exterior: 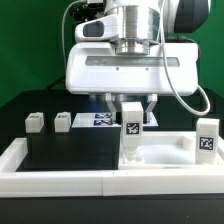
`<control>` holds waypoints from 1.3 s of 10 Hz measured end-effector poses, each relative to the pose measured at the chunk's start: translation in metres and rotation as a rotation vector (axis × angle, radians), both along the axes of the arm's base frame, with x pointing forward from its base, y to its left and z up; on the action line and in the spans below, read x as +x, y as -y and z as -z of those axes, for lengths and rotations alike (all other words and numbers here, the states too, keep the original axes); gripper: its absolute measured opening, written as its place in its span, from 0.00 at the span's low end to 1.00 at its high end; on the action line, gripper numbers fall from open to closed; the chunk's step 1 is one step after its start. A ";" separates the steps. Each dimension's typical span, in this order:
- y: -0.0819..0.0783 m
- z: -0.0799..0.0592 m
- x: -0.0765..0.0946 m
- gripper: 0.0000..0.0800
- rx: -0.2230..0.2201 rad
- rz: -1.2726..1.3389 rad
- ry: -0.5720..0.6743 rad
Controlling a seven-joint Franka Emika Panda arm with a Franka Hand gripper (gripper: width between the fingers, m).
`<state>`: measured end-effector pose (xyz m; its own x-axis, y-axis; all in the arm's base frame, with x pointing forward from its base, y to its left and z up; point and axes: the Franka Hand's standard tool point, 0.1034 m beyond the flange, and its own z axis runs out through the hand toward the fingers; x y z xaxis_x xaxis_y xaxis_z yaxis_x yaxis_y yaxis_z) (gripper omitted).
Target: Assemble square table
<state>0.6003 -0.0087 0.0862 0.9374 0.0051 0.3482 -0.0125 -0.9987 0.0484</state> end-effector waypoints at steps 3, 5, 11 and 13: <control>-0.004 0.002 0.001 0.36 -0.001 -0.009 0.000; -0.003 0.002 0.004 0.36 -0.009 -0.009 0.022; -0.003 0.012 0.005 0.36 -0.024 -0.013 0.046; -0.003 0.014 0.002 0.36 -0.034 -0.012 0.077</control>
Offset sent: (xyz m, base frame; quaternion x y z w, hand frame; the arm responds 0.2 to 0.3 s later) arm 0.0083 0.0025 -0.0100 0.0126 0.0207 -0.0086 0.9997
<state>0.6021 -0.0053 0.0718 0.9075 0.0296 0.4190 -0.0052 -0.9966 0.0816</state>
